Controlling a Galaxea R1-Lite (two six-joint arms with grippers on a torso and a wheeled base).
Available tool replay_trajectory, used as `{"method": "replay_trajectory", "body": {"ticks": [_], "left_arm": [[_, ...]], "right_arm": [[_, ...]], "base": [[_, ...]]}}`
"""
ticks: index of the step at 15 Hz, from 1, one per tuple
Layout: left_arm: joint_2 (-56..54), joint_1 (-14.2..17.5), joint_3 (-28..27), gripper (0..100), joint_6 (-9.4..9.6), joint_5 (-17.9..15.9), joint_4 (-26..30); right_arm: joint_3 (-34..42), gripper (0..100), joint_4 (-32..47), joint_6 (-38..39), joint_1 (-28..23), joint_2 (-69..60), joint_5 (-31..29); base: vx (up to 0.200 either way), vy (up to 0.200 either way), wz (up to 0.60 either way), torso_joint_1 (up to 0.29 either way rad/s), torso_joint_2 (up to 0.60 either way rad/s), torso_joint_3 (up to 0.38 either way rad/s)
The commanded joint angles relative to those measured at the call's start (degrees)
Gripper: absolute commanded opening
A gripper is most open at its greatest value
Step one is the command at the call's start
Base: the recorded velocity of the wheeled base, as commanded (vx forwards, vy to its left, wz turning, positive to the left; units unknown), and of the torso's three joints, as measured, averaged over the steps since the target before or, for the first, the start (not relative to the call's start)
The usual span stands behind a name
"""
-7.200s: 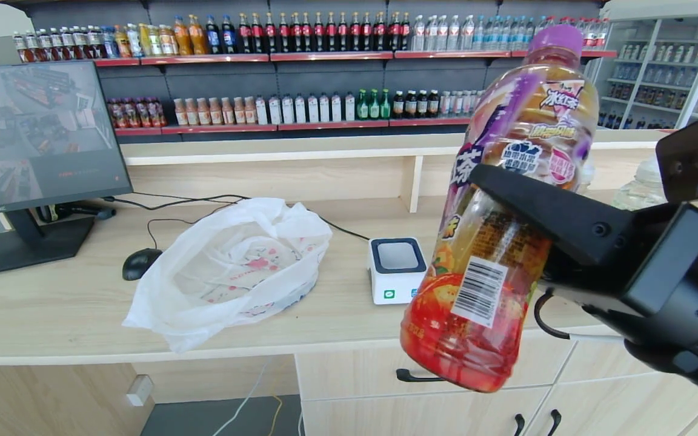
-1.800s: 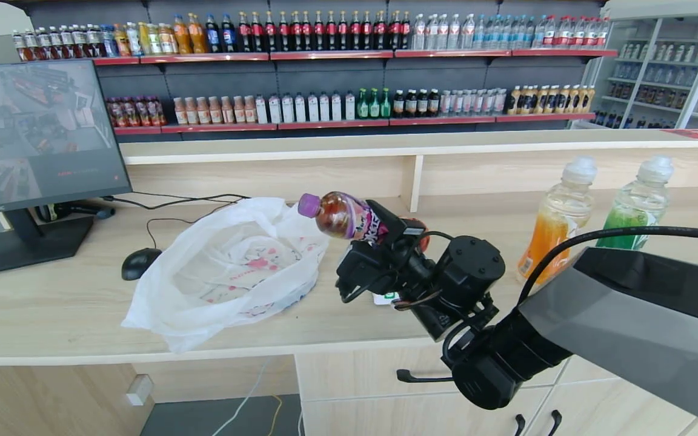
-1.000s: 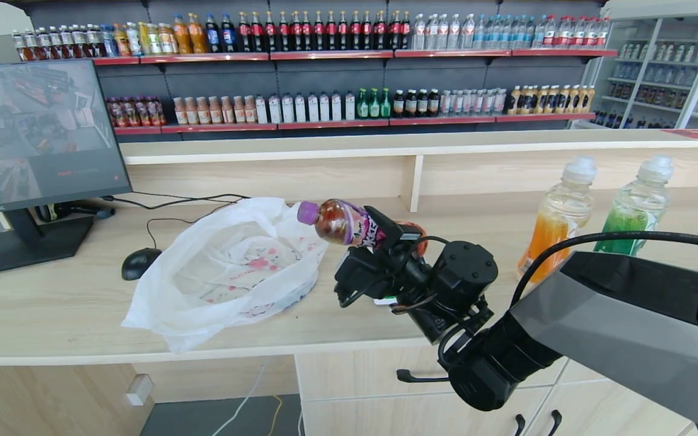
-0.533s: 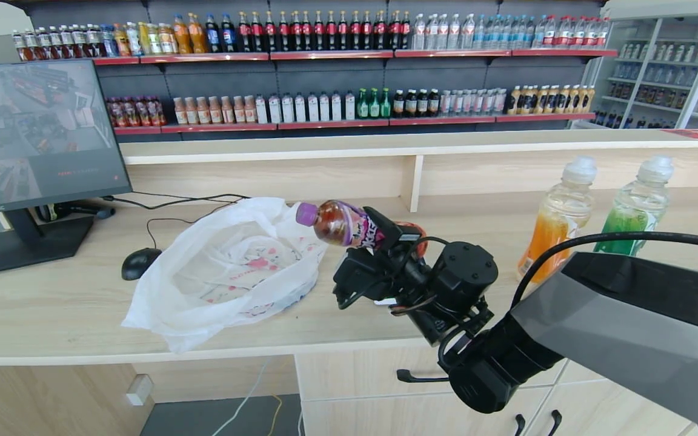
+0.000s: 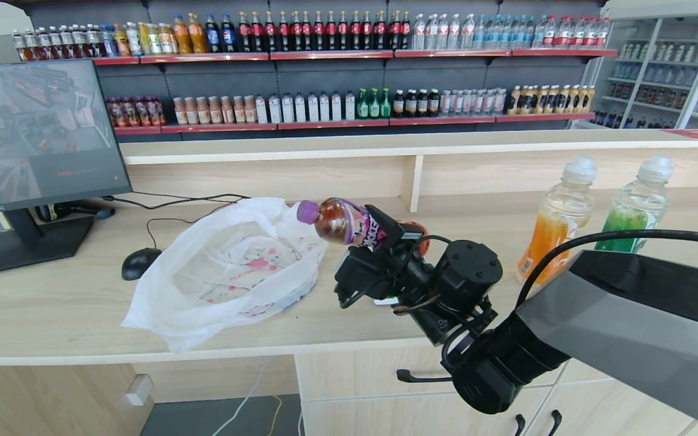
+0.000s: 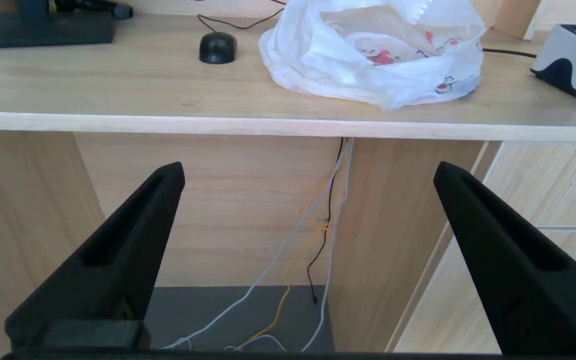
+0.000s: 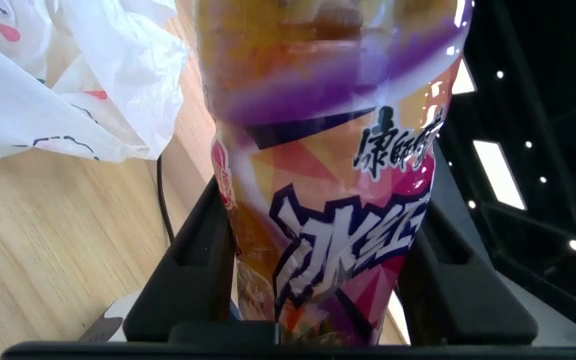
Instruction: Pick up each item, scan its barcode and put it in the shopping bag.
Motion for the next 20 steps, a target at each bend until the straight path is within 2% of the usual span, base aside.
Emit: {"method": "replay_trajectory", "body": {"ticks": [1,5,8,12,14,15,16,20], "left_arm": [[-0.02,0.0,0.0,100,0.02,-0.02,0.07],[-0.02,0.0,0.0,100,0.02,-0.02,-0.02],[-0.02,0.0,0.0,100,0.02,-0.02,-0.02],[-0.02,0.0,0.0,100,0.02,-0.02,-0.02],[-0.02,0.0,0.0,100,0.02,-0.02,0.07],[-0.02,0.0,0.0,100,0.02,-0.02,-0.02],[-0.02,0.0,0.0,100,0.02,-0.02,0.07],[-0.02,0.0,0.0,100,0.02,-0.02,-0.02]], "right_arm": [[0.51,0,-0.06,-0.02,-0.05,-1.07,-0.02],[2.1,0,-0.06,0.24,0.03,-5.11,-0.02],[7.55,0,-0.06,6.04,0.21,-11.44,-4.85],[11.94,0,-0.06,7.01,-0.58,-19.0,-4.85],[11.5,0,-0.06,11.67,-0.67,-22.78,-9.42],[10.89,0,-0.06,15.36,-0.14,-24.8,-14.79],[11.24,0,-0.06,17.38,0.21,-26.38,-17.07],[11.41,0,-0.06,22.13,-1.28,-30.33,-18.04]], "base": [[0.0,0.0,0.0,0.0,0.0,0.0],[0.0,0.0,0.0,0.0,0.0,0.0],[0.0,0.0,0.0,0.0,0.0,0.0],[0.0,0.0,0.0,0.0,0.0,0.0],[0.0,0.0,0.0,0.0,0.0,0.0],[0.0,0.0,0.0,0.0,0.0,0.0],[0.0,0.0,0.0,0.0,0.0,0.0],[0.0,0.0,0.0,0.0,0.0,0.0]]}}
